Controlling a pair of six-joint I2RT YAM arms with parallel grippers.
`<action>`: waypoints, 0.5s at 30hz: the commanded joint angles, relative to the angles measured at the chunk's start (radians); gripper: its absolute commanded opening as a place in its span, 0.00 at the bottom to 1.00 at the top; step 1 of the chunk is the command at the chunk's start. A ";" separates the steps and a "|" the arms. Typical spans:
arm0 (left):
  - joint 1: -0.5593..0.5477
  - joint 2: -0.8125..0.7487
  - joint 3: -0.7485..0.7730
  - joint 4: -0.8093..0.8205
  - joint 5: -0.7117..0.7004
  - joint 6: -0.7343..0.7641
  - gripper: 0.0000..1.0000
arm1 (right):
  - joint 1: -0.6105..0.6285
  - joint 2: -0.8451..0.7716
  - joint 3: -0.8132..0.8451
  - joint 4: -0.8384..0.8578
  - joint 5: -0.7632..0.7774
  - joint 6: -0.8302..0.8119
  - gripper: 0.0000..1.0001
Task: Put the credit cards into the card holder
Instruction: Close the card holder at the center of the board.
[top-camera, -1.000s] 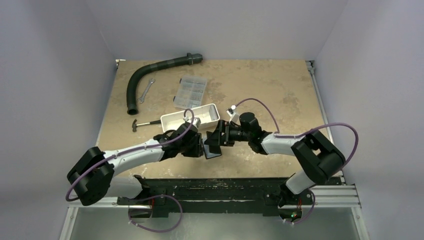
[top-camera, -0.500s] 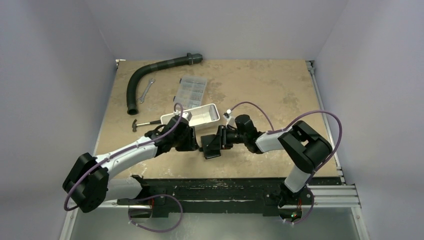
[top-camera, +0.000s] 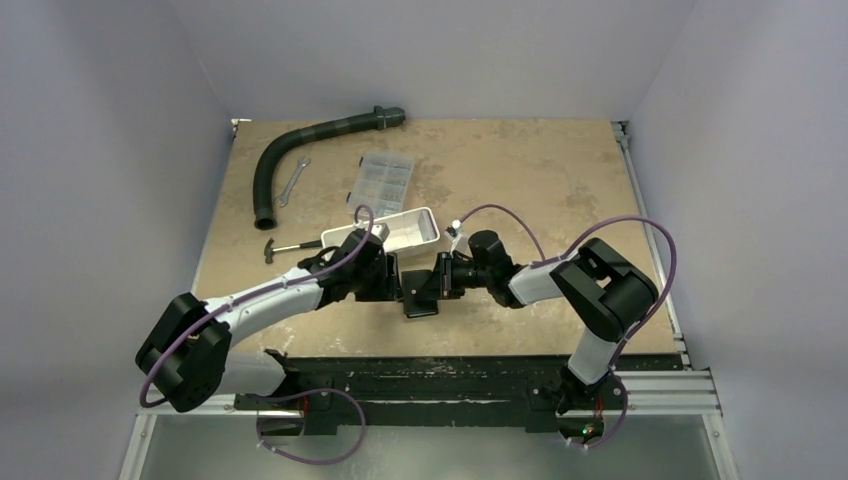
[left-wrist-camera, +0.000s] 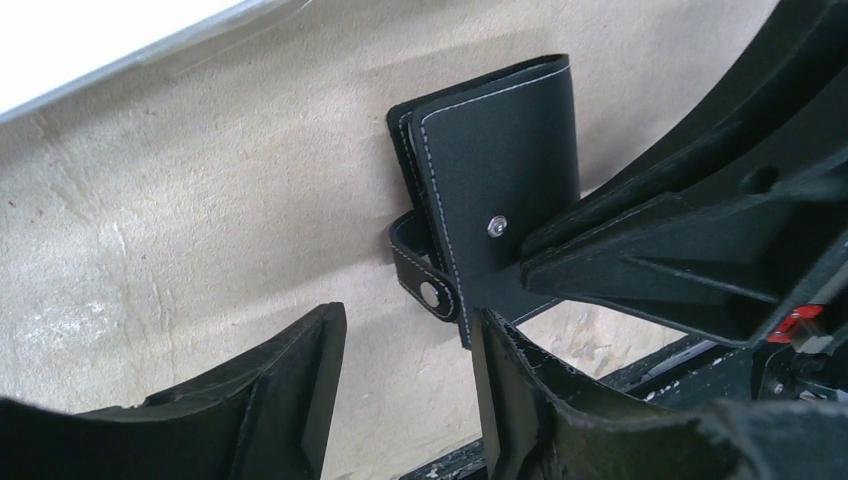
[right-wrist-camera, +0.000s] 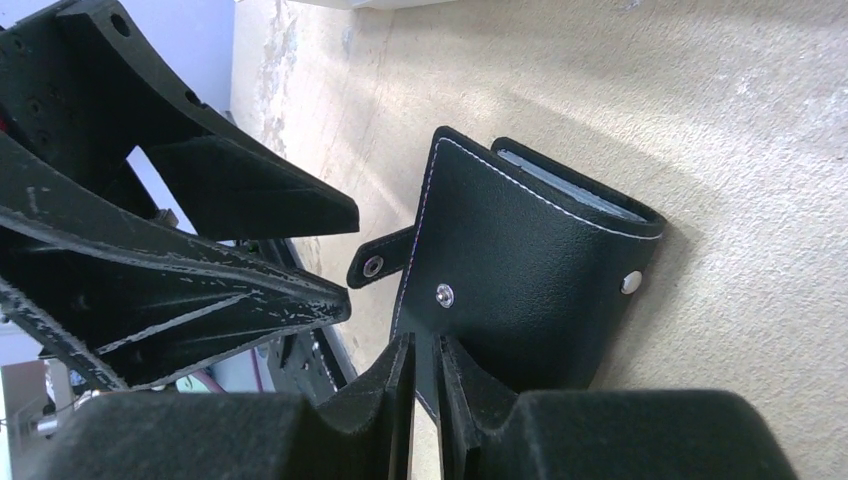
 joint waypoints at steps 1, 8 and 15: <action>0.000 -0.002 0.055 0.028 -0.004 0.023 0.54 | 0.012 0.038 0.001 -0.020 0.017 -0.037 0.20; -0.030 0.027 0.091 0.002 -0.067 0.029 0.44 | 0.016 0.045 0.005 -0.021 0.016 -0.035 0.19; -0.050 0.057 0.113 -0.012 -0.115 0.036 0.34 | 0.020 0.045 0.009 -0.026 0.013 -0.037 0.18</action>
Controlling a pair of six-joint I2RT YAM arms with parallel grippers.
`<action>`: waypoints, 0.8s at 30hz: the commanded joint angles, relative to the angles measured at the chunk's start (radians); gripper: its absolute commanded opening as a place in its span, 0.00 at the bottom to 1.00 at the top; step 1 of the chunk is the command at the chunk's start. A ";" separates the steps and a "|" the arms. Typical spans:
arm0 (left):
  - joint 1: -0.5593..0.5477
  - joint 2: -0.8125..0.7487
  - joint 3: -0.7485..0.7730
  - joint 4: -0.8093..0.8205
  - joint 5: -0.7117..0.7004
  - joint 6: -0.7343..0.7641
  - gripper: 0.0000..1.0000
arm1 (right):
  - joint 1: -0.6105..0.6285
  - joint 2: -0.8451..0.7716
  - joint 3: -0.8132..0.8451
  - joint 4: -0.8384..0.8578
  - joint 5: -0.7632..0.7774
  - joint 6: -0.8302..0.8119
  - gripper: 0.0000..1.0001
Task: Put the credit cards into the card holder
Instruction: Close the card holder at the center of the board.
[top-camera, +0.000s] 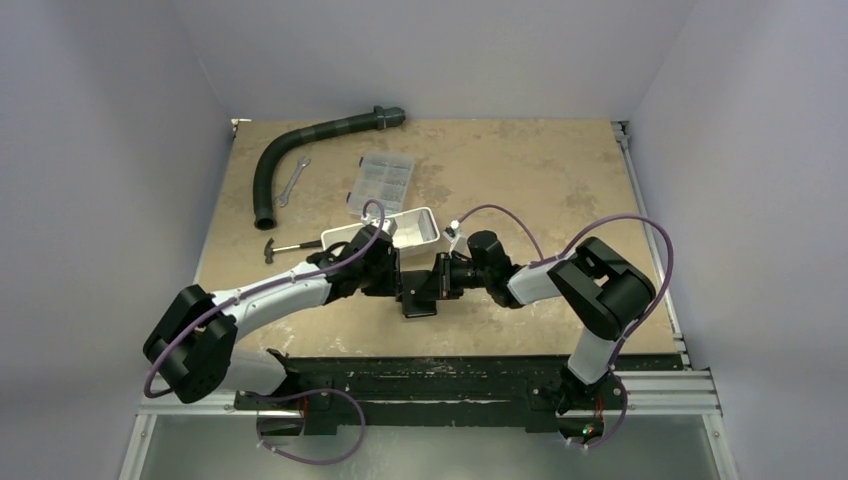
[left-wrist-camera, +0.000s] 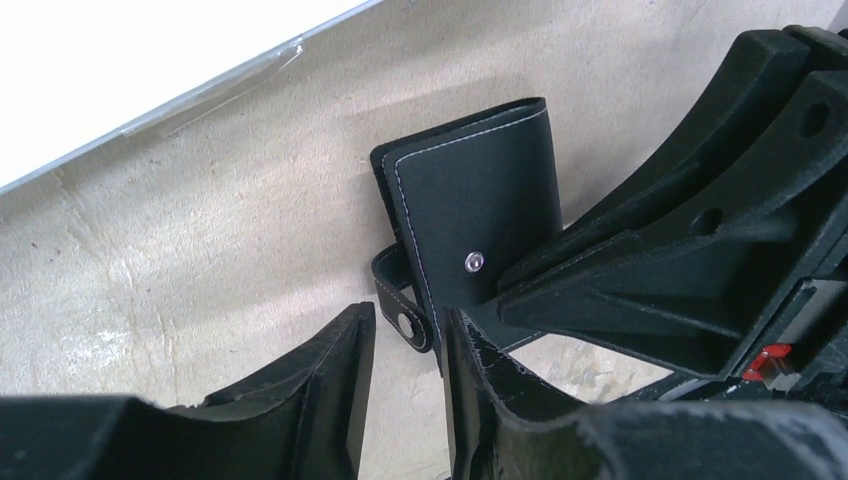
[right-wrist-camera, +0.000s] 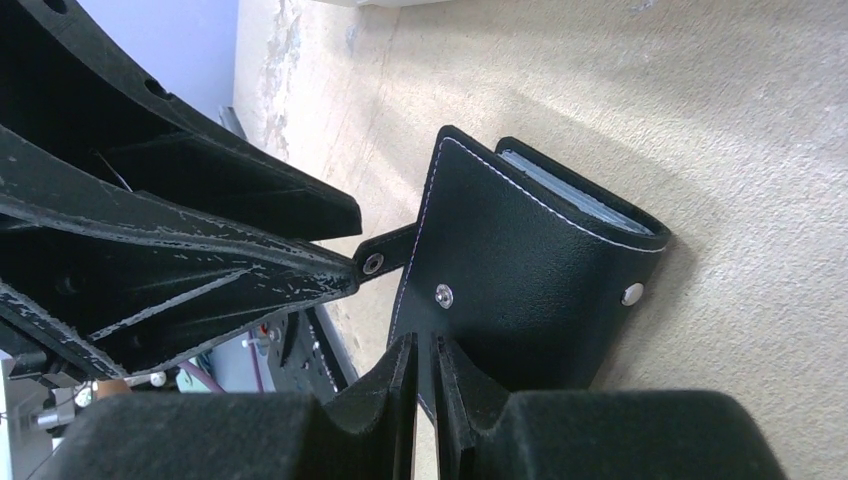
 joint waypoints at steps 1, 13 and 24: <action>-0.013 0.018 0.046 0.004 -0.042 0.019 0.34 | 0.016 0.029 0.007 -0.047 0.019 -0.037 0.18; -0.022 0.038 0.054 0.004 -0.058 0.022 0.20 | 0.020 0.032 0.007 -0.044 0.020 -0.038 0.17; -0.020 0.057 0.070 0.023 0.018 0.033 0.00 | 0.022 0.030 0.012 -0.047 0.025 -0.040 0.16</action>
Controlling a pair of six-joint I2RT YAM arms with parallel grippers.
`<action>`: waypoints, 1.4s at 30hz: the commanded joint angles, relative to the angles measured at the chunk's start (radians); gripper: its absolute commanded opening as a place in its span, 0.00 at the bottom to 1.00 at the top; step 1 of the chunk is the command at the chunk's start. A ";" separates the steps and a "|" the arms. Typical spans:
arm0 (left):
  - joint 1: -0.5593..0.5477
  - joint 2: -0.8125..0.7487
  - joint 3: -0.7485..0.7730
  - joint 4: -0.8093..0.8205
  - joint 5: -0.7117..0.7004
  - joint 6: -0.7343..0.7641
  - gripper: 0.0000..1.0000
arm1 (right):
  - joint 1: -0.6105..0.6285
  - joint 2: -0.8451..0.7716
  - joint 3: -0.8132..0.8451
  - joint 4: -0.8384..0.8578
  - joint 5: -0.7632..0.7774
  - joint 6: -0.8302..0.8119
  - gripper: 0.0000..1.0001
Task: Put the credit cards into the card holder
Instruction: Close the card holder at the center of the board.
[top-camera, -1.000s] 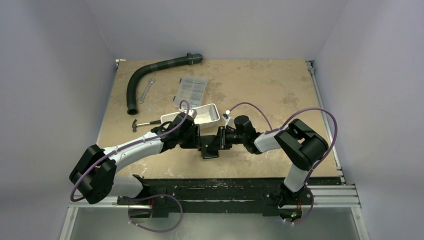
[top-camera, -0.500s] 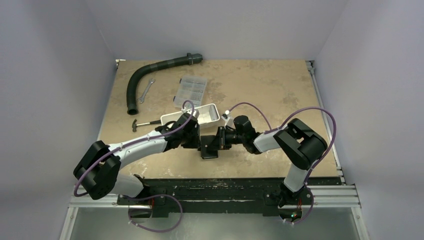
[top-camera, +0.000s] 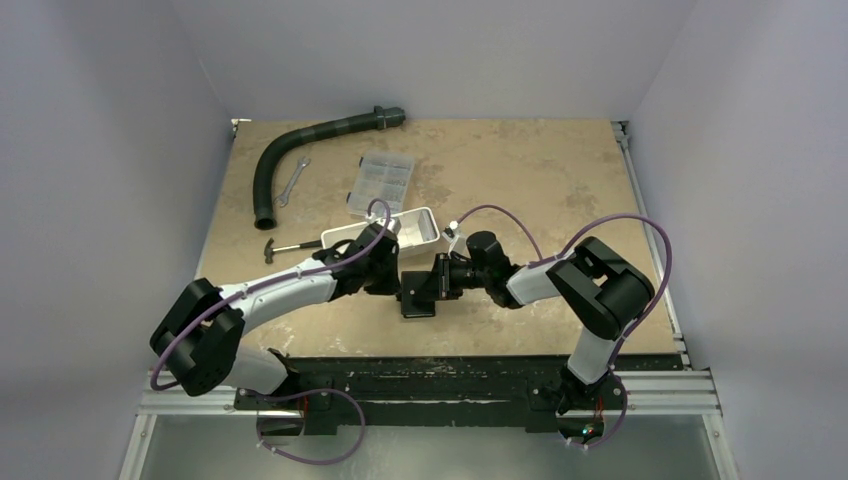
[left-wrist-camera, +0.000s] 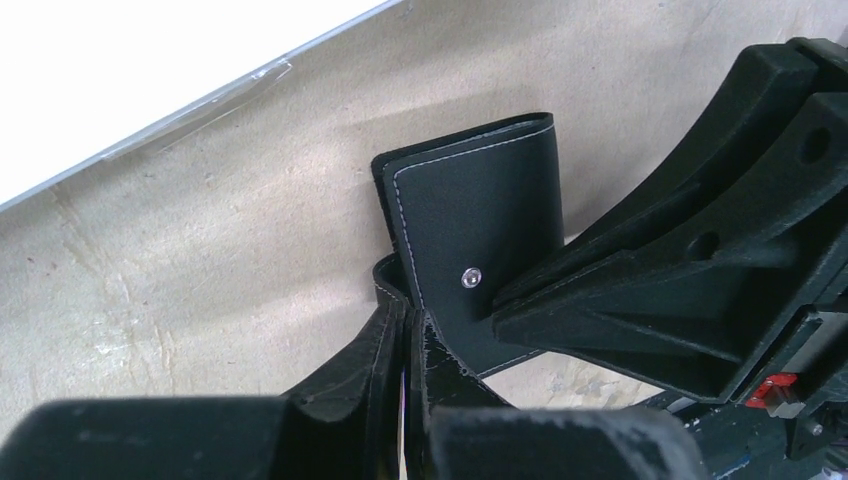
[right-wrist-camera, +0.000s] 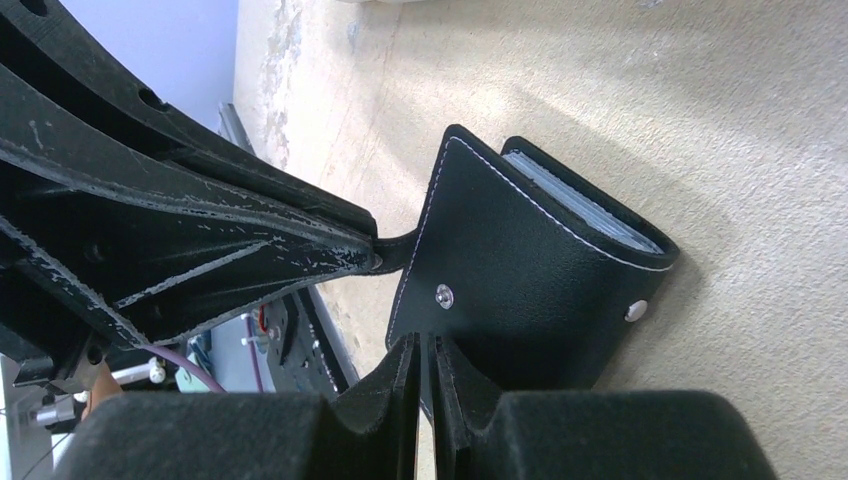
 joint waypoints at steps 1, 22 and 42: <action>-0.005 0.005 0.031 0.059 0.062 0.024 0.00 | 0.016 0.022 0.012 -0.058 0.036 -0.041 0.16; -0.004 0.079 -0.047 0.284 0.108 -0.097 0.00 | 0.019 0.030 0.009 -0.046 0.013 -0.027 0.14; -0.004 0.089 -0.020 0.246 0.179 -0.008 0.00 | -0.056 -0.093 0.067 -0.350 0.145 -0.194 0.34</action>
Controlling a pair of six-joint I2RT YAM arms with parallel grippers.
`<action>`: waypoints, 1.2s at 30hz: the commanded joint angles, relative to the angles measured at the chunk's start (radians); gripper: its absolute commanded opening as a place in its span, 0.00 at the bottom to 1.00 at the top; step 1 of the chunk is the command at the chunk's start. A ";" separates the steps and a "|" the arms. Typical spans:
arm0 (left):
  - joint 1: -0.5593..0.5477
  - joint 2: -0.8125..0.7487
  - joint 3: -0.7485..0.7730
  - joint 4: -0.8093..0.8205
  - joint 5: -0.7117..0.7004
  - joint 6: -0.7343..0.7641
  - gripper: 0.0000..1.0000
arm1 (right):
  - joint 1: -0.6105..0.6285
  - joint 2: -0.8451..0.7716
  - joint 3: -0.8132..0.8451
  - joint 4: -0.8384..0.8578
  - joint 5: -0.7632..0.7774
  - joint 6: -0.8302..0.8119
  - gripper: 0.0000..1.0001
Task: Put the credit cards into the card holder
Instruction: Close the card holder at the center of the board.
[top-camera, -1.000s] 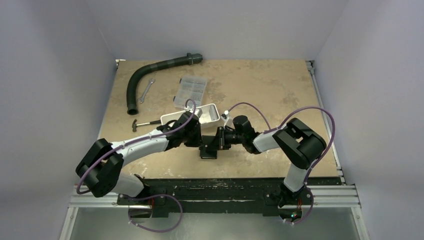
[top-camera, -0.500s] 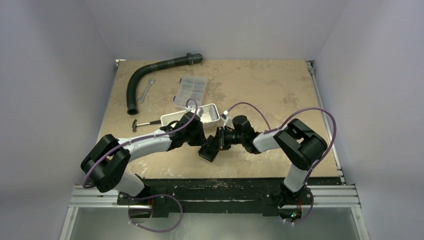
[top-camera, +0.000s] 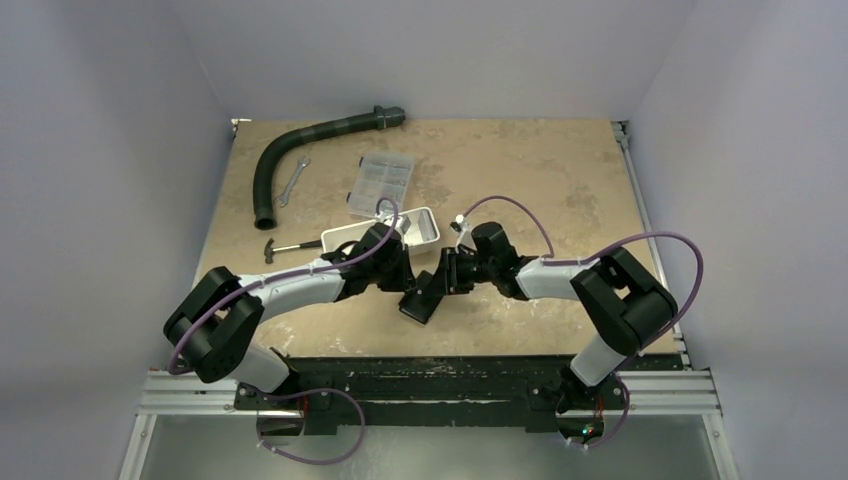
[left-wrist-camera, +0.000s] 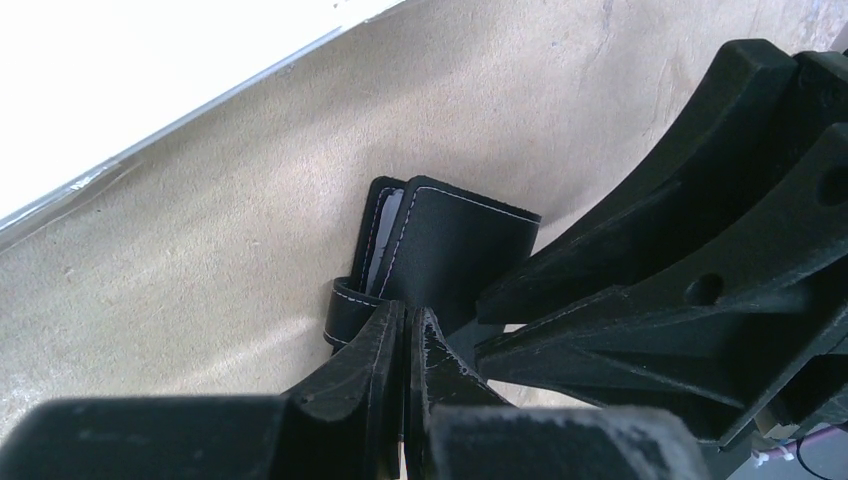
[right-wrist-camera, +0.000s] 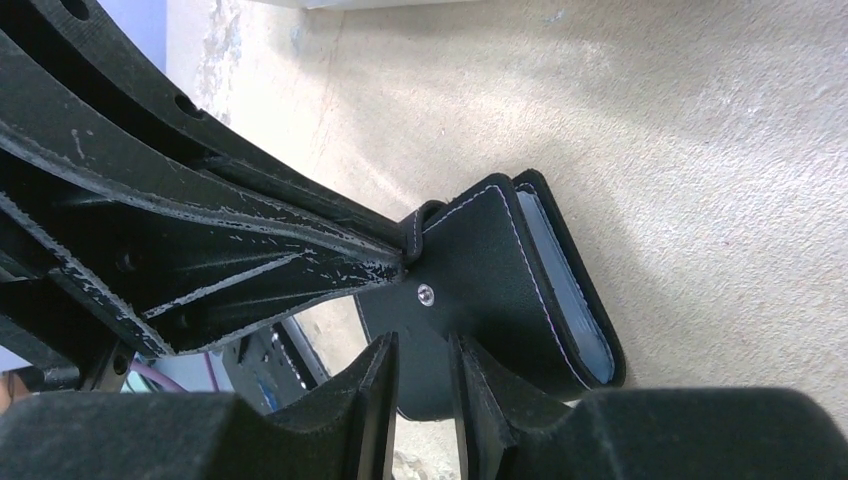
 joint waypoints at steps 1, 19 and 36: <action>-0.006 0.001 0.017 0.003 0.070 0.025 0.00 | -0.005 0.053 0.022 -0.030 0.076 -0.050 0.34; -0.062 0.035 0.061 -0.004 -0.032 0.059 0.00 | 0.001 0.159 -0.002 0.075 0.063 -0.015 0.00; -0.086 0.088 0.099 -0.039 -0.125 0.058 0.00 | 0.002 0.180 -0.006 0.092 0.044 -0.013 0.00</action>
